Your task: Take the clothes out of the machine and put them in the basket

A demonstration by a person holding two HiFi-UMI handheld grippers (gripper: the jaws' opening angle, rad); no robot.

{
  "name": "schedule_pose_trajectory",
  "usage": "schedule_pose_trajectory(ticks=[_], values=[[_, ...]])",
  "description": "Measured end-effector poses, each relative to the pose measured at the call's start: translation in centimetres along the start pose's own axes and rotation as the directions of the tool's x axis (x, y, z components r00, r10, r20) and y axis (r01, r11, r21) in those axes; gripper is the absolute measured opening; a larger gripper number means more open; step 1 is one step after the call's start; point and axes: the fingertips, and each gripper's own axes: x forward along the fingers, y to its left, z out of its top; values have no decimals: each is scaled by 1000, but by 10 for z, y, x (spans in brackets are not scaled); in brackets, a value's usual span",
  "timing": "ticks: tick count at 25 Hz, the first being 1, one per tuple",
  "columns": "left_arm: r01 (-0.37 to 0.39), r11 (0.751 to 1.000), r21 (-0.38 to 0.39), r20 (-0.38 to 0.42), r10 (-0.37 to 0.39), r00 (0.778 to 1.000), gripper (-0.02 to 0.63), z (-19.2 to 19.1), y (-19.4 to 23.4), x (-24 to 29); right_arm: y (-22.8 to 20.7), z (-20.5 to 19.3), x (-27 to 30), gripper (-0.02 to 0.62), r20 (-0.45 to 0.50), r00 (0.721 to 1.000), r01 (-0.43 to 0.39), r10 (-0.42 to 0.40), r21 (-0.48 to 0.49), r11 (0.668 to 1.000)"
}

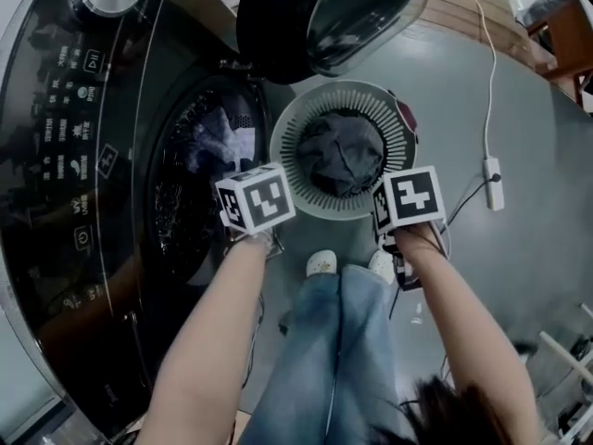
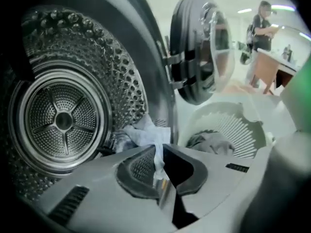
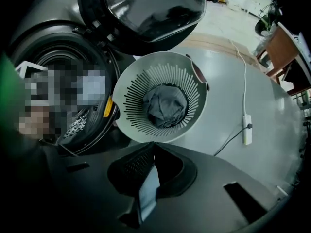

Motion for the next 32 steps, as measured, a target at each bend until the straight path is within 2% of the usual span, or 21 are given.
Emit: schedule_pose_trajectory(ticks=[4,7,11,15,17,19,21,24,25,26,27,28,31,32], values=[[78,995,-55,14,-77,997,25,0,-20,-15,-2,-9,-11,3,13,1000,-1,1,-15,1000],[150,987,-53,46,-147,988,23,7,-41,-26,-9,-8,-15,3,36,999,10,-9,-17,1000],[305,952,-36,70,-302,951,23,12,-86,-42,-23,-11,-17,3,57,998,20,-21,7,1000],[408,909,-86,67,-404,912,23,18,-106,-47,-33,-8,-21,3,81,996,25,-26,13,1000],[471,877,-96,71,-466,882,21,22,-118,-55,-37,-9,-22,3,83,996,28,-29,12,1000],[537,840,-72,81,-532,843,21,26,-137,-66,-42,-11,-23,3,79,996,30,-31,16,999],[611,791,-29,100,-605,790,21,35,-158,-79,-46,-12,-23,3,75,997,30,-32,19,999],[714,699,41,128,-713,690,21,49,-187,-100,-50,-14,-23,3,69,997,34,-35,16,999],[733,677,60,129,-734,667,21,52,-194,-104,-52,-14,-23,3,68,997,36,-37,15,999],[743,665,74,126,-746,654,21,55,-199,-107,-53,-14,-22,3,68,997,37,-38,16,999],[745,662,79,121,-748,652,21,56,-202,-107,-55,-14,-22,3,68,997,39,-40,18,999],[739,669,80,116,-742,660,23,56,-202,-105,-56,-14,-22,3,69,997,39,-41,21,999],[696,712,91,75,-702,709,23,48,-199,-91,-56,-13,-20,3,66,997,38,-39,23,999],[689,719,95,53,-694,718,40,44,-199,-87,-56,-13,-19,3,63,997,38,-39,21,999]])
